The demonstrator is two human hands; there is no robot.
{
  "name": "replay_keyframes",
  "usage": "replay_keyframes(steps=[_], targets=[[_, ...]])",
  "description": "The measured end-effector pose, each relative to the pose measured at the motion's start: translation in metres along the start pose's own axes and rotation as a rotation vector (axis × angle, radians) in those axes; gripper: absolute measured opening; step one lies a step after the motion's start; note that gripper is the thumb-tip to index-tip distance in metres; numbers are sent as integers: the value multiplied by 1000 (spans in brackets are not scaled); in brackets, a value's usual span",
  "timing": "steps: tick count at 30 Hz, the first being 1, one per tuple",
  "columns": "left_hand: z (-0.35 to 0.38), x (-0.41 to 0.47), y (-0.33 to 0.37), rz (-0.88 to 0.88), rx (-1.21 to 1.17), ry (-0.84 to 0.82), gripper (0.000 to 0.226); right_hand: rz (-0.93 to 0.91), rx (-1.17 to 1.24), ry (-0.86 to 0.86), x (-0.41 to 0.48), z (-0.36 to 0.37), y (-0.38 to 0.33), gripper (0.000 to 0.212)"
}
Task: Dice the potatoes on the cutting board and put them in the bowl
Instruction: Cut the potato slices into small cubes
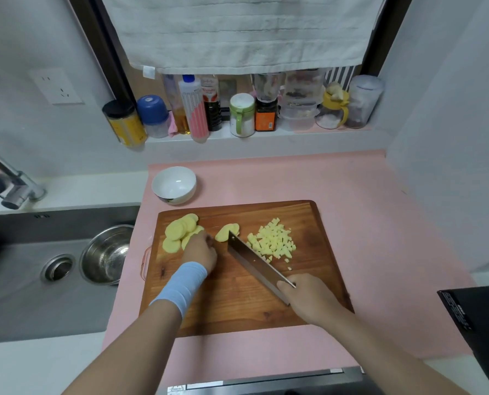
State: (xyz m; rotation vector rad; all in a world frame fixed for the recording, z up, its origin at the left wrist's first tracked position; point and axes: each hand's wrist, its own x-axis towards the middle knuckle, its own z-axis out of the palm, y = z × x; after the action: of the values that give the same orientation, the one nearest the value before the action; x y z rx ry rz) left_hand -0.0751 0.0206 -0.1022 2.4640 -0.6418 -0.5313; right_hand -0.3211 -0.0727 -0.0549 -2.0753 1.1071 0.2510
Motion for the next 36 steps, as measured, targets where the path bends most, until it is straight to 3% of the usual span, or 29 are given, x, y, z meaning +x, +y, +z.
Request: replay_keyframes(steps=[8, 17, 23, 29, 32, 36], targets=[[16, 19, 11, 158, 131, -93, 51, 47, -3, 72, 8, -19, 7, 40], [3, 43, 2, 200, 90, -145, 32, 10, 129, 139, 11, -22, 2, 45], [-5, 33, -10, 39, -75, 29, 31, -28, 156, 144, 25, -18, -12, 44], [-4, 11, -36, 123, -209, -218, 19, -82, 118, 122, 33, -16, -29, 46], [6, -2, -44, 200, -152, -299, 14, -91, 95, 81, 34, -11, -32, 46], [16, -6, -53, 305, 76, -253, 25, -102, 67, 24, 30, -2, -32, 44]])
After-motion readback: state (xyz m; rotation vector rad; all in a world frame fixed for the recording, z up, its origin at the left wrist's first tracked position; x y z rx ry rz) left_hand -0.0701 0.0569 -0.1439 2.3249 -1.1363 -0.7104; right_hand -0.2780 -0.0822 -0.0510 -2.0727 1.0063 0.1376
